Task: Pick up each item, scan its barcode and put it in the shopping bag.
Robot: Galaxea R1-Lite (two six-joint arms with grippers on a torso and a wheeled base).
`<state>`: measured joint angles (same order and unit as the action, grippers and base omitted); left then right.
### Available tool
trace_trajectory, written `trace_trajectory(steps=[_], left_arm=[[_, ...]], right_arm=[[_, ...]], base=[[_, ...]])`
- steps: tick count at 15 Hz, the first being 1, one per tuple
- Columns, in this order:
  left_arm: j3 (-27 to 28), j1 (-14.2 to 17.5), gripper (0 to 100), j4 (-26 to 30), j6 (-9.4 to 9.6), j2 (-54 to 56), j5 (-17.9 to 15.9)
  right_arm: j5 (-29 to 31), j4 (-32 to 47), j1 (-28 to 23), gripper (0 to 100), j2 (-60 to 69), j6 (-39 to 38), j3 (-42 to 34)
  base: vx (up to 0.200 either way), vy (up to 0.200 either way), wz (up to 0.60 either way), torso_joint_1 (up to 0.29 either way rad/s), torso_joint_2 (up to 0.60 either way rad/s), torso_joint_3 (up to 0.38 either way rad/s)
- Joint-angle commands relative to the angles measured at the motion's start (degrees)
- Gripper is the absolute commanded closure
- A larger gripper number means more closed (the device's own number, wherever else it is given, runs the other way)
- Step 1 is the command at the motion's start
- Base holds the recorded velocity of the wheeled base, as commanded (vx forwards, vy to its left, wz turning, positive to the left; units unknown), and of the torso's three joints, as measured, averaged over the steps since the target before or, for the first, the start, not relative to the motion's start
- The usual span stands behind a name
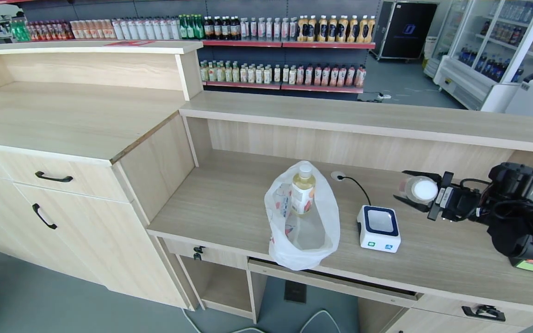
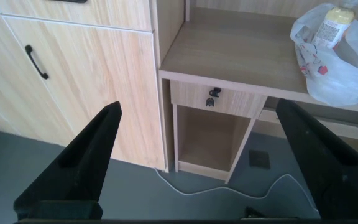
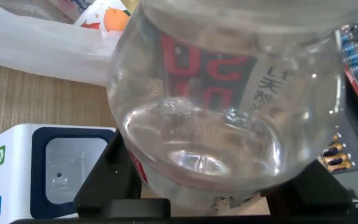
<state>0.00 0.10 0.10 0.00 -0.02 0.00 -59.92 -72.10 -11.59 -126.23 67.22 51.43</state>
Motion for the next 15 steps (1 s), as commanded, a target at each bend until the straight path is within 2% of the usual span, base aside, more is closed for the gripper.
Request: trace_trajectory(steps=[1, 15], left_arm=[[0.00, -0.01, 0, -0.01, 0.00, 0.02, 0.00], [0.00, -0.01, 0, -0.01, 0.00, 0.02, 0.00]], right_arm=[[-1.08, -1.73, -0.01, 100, -3.05, 0.02, 0.77], [-1.78, -5.25, 0.52, 100, -7.89, 0.11, 2.97]], base=[[0.000, 0.000, 0.00, 0.000, 0.00, 0.000], [0.000, 0.000, 0.00, 0.000, 0.00, 0.000]])
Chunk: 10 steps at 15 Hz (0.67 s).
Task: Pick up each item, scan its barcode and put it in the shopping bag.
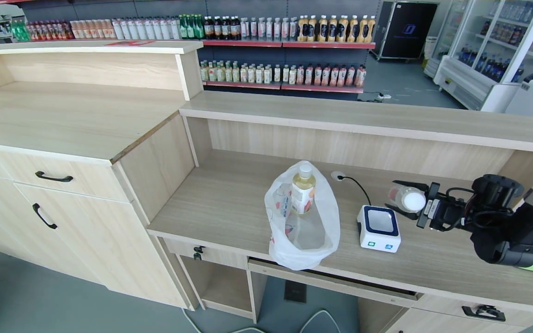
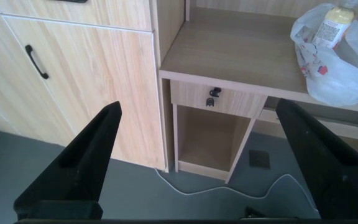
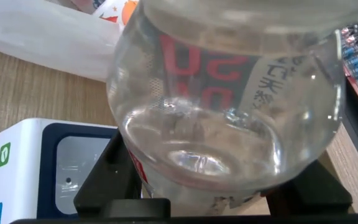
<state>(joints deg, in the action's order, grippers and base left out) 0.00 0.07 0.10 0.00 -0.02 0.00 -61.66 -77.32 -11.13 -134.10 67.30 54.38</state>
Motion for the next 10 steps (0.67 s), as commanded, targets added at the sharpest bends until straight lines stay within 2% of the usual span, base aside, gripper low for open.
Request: trace_trajectory(steps=[1, 10], left_arm=[[0.00, 0.01, 0, -0.01, 0.00, 0.02, 0.00], [0.00, 0.01, 0, -0.01, 0.00, 0.02, 0.00]], right_arm=[[-0.21, -0.02, 0.06, 100, -0.38, 0.02, 0.02], [-0.65, -0.02, 1.29, 100, -1.87, -0.77, 0.73]], base=[[0.000, 0.000, 0.00, 0.000, 0.00, 0.000], [0.000, 0.000, 0.00, 0.000, 0.00, 0.000]])
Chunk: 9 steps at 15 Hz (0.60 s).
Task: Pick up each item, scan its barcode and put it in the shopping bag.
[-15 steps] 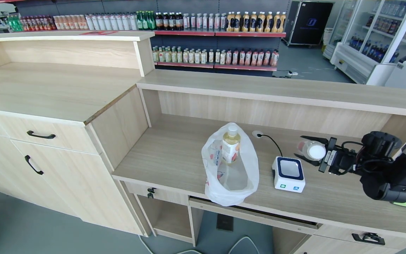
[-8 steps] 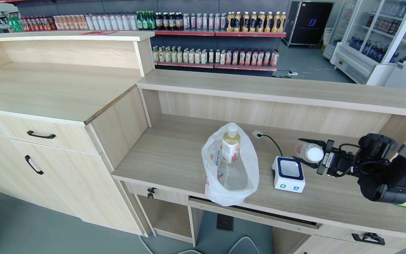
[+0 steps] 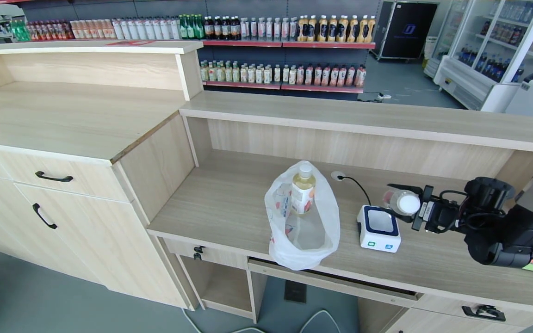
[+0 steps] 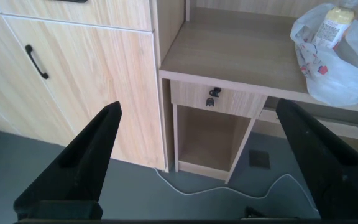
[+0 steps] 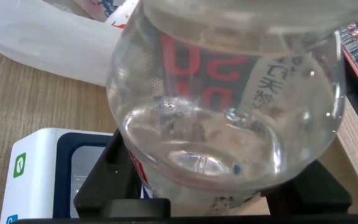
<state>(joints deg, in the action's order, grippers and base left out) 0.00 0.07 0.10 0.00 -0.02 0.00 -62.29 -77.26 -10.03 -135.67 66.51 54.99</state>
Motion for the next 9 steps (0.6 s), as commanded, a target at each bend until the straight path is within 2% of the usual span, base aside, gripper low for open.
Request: trace_trajectory(steps=[1, 9], left_arm=[[0.00, 0.01, 0, -0.01, 0.00, 0.02, 0.00], [0.00, 0.01, 0, -0.01, 0.00, 0.02, 0.00]], right_arm=[[-0.02, -0.08, 0.28, 100, -0.56, 0.02, 0.12], [-0.02, -0.08, 2.12, 100, -3.55, -1.65, 4.07]], base=[[0.000, 0.000, 0.00, 0.000, 0.00, 0.000], [0.000, 0.000, 0.00, 0.000, 0.00, 0.000]])
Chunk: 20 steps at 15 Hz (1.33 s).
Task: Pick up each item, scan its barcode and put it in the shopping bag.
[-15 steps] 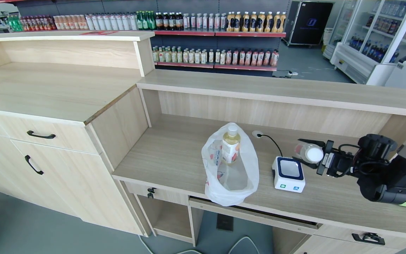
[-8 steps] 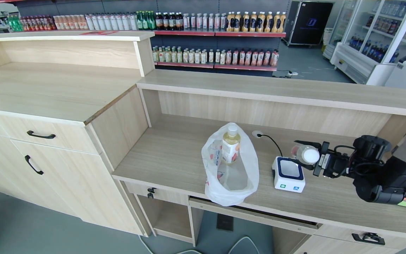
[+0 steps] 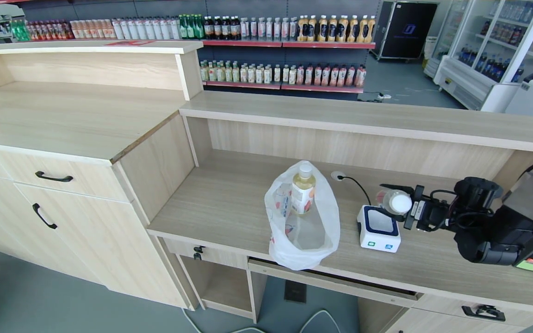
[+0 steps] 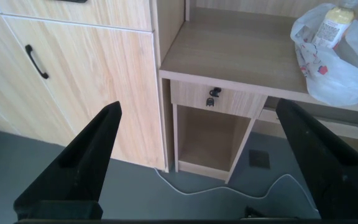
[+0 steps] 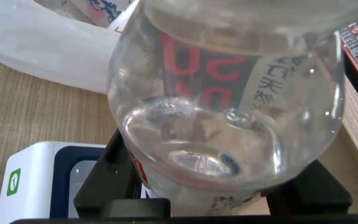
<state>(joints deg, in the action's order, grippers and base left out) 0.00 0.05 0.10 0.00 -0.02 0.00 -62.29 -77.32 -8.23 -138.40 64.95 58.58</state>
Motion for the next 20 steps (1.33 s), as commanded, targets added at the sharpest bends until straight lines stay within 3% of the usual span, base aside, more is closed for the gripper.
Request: trace_trajectory(steps=[1, 20], left_arm=[[0.00, 0.04, 0, -0.01, 0.00, 0.02, 0.00], [0.00, 0.04, 0, -0.01, 0.00, 0.02, 0.00]], right_arm=[[-0.02, -0.02, 0.58, 100, -1.17, -0.09, 1.19], [-0.02, -0.02, 1.55, 100, -2.05, -1.93, 2.42]], base=[[0.000, 0.000, 0.00, 0.000, 0.00, 0.000], [0.000, 0.000, 0.00, 0.000, 0.00, 0.000]])
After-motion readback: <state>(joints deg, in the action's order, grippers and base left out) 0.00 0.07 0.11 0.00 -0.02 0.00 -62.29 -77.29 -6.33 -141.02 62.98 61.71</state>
